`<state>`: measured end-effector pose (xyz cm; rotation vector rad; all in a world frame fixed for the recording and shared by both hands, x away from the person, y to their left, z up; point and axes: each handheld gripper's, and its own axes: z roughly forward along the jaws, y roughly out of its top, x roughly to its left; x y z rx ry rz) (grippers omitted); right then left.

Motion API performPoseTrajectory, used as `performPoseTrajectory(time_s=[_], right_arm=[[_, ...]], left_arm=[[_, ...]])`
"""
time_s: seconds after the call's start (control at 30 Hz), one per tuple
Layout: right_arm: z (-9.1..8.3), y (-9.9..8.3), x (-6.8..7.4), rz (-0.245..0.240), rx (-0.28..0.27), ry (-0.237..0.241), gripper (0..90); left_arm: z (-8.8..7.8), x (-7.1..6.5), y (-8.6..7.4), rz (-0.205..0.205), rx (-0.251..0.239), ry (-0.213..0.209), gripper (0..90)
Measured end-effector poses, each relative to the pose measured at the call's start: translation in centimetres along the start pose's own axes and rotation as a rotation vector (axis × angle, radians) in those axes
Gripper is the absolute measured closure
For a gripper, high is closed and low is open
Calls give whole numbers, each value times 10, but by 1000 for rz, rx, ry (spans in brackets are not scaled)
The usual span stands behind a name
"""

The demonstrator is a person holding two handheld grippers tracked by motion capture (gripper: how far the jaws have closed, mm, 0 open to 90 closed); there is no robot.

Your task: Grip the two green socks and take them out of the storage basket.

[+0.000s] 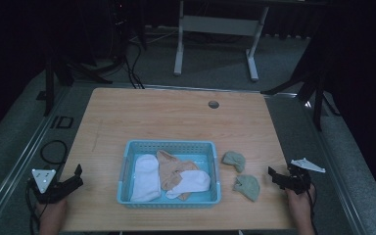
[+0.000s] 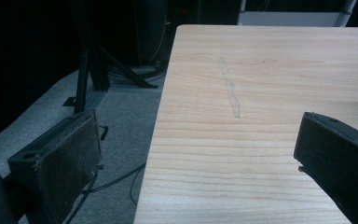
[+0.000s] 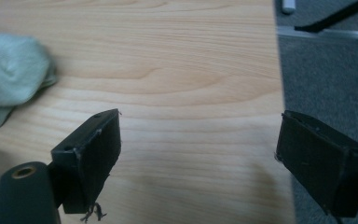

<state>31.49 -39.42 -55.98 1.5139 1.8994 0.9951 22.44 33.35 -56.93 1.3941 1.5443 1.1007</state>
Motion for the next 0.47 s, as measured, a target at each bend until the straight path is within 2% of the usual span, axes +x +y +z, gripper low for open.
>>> performPoseTrajectory(time_s=[0.03,0.13,0.23,0.33,0.47], right_arm=[[-1,-1,-2,29,-2,-15,136],[0,-1,-3,32,-4,-21,136],[3,-1,1,8,25,-47,138],[4,-1,3,-10,40,-52,138],[5,-1,2,-4,45,-44,138]], left_arm=[[0,0,0,0,0,-1,3],[0,0,0,-3,1,-1,4],[0,0,0,-3,1,0,4],[0,0,0,-2,1,1,3],[0,0,0,-4,1,2,4]])
